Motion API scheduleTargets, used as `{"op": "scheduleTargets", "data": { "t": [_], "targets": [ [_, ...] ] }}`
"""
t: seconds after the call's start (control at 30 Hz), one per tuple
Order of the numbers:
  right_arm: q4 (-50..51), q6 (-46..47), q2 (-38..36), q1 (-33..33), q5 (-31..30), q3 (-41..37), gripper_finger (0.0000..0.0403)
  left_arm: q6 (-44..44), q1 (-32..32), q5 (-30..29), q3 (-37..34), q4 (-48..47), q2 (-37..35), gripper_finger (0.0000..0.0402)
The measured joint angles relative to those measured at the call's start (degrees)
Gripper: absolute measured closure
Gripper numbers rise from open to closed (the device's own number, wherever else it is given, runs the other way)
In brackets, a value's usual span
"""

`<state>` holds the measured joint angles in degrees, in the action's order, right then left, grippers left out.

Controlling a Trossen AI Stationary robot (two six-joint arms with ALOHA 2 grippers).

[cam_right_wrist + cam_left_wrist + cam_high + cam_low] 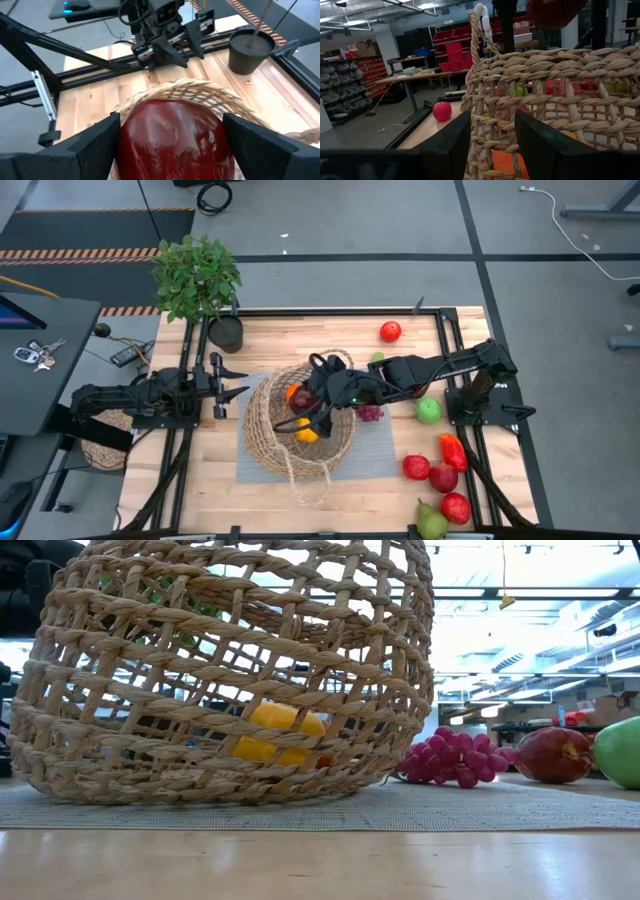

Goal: Build produce basket
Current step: Put the red apple in the basket

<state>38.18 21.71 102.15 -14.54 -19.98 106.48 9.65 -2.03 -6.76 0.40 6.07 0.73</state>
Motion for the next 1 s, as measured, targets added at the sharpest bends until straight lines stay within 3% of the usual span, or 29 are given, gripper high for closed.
{"op": "scheduleTargets", "data": {
  "t": [0.47, 0.87, 1.0],
  "targets": [
    [4.6, -4.2, 0.0, 0.2, 0.3, 0.0, 0.0054, 0.0, 0.0, 0.0, 0.0, 0.0, 0.0, 0.0241],
    [10.3, -5.3, 0.0, -0.7, 4.2, 0.0, 0.0054, 0.0, 0.0, 0.0, 0.0, 0.0, 0.0, 0.0241],
    [8.0, -4.8, 0.0, -1.6, 4.2, -2.2, 0.0054, 0.0, 0.0, 0.0, 0.0, 0.0, 0.0, 0.0241]
  ]
}}
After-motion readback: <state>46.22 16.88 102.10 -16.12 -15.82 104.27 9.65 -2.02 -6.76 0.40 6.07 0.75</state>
